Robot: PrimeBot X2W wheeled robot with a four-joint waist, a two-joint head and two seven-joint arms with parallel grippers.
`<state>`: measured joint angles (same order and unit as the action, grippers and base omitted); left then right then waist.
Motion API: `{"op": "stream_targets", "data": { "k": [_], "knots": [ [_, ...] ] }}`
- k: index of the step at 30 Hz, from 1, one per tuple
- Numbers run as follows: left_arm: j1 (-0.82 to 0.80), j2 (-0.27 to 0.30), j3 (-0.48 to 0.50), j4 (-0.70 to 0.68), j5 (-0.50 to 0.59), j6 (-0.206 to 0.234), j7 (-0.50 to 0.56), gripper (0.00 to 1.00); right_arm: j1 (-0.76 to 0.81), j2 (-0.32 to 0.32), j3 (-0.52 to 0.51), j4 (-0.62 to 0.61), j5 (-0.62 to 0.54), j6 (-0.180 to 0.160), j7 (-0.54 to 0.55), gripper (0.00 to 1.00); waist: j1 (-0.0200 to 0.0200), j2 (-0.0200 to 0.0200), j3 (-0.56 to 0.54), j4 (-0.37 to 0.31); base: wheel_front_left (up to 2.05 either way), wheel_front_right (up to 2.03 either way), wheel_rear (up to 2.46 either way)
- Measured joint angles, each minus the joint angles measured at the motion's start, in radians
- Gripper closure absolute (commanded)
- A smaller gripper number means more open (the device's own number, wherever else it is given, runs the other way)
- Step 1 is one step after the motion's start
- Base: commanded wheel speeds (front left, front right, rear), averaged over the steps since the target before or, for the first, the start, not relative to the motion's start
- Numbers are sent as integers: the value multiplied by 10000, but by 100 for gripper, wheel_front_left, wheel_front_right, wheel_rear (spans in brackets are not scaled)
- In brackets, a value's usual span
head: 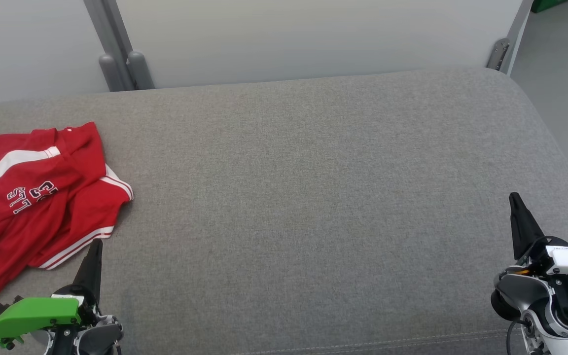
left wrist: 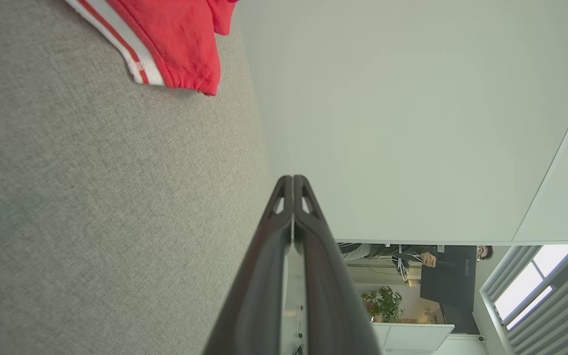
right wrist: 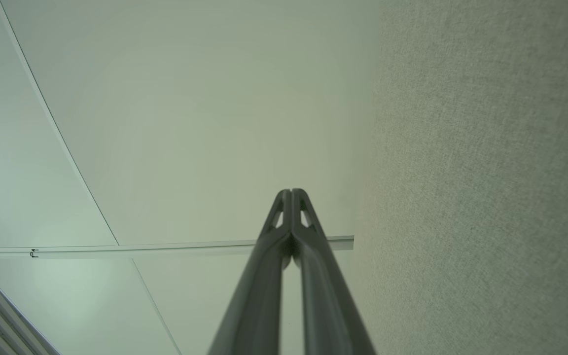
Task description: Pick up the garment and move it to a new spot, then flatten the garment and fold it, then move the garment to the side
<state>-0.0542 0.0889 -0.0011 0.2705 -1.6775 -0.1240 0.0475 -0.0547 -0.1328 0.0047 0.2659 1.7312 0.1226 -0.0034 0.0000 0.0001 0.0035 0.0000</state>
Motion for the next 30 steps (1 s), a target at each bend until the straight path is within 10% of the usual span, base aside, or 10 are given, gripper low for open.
{"op": "stream_targets", "data": {
  "k": [18,19,30],
  "knots": [
    [6,-17,12,21,0,4,2,100,7,36,-33,23,-73,-2,44,100,0,0,0,0,0,0,0],
    [35,-50,0,111,0,8,0,0,52,69,-29,88,-71,-8,42,0,0,0,-1,0,0,0,0],
    [326,-180,-102,159,98,8,-134,0,371,245,94,132,-274,-12,-138,0,0,0,0,25,0,0,0]
  ]
}}
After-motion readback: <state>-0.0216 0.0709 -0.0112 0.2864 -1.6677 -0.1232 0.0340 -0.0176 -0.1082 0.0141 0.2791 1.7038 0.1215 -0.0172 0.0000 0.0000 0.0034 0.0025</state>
